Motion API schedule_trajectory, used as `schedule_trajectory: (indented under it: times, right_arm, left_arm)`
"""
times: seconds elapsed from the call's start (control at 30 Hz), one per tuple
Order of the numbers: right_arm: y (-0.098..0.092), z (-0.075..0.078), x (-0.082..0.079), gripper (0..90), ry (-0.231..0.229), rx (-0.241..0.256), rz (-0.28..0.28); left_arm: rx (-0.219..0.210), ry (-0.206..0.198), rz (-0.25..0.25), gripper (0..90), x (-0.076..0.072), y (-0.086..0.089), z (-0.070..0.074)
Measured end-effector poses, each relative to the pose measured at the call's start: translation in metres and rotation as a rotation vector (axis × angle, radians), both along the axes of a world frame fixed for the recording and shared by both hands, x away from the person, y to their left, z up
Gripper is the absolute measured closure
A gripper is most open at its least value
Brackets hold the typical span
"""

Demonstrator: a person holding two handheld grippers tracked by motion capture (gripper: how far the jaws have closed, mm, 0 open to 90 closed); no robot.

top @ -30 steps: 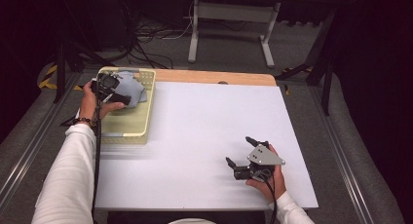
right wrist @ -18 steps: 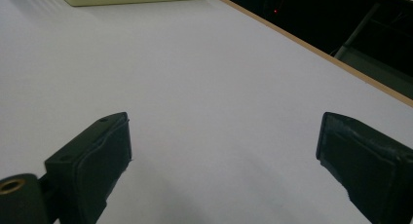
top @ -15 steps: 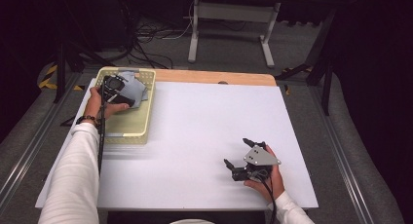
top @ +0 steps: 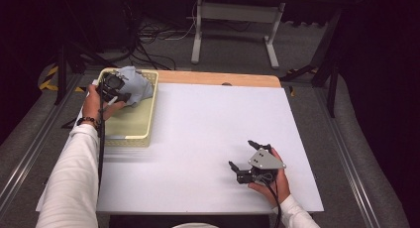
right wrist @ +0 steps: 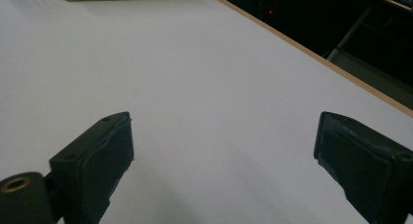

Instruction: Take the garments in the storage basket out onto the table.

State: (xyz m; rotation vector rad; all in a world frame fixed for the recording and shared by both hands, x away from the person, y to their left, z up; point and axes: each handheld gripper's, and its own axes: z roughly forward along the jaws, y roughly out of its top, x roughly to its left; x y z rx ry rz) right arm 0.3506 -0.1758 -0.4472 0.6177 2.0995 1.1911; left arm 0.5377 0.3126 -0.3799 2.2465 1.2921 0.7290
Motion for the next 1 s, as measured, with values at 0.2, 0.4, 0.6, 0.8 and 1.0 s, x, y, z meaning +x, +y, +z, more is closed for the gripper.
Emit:
schedule_trajectory:
  times: [0.2, 0.4, 0.6, 0.8, 1.0]
  right_arm:
    - [-0.002, 0.002, 0.0, 9.0, -0.01, 0.021, -0.02]
    - [-0.003, 0.002, 0.001, 9.0, -0.019, 0.024, -0.033]
    - [-0.008, 0.004, 0.002, 9.0, -0.023, 0.046, -0.06]
    - [-0.018, 0.007, 0.005, 9.2, -0.03, 0.102, -0.126]
    - [-0.021, 0.006, 0.006, 9.0, -0.028, 0.094, -0.145]
  left_arm:
    - [-0.102, -0.11, -0.049, 61.4, -0.022, -0.004, 0.021]
    - [-0.224, -0.239, -0.137, 61.2, -0.047, -0.025, 0.043]
    - [-0.296, -0.317, -0.239, 61.1, -0.069, -0.059, 0.06]
    - [-0.316, -0.345, -0.347, 60.8, -0.091, -0.096, 0.067]
    - [-0.331, -0.359, -0.437, 60.7, -0.113, -0.119, 0.068]
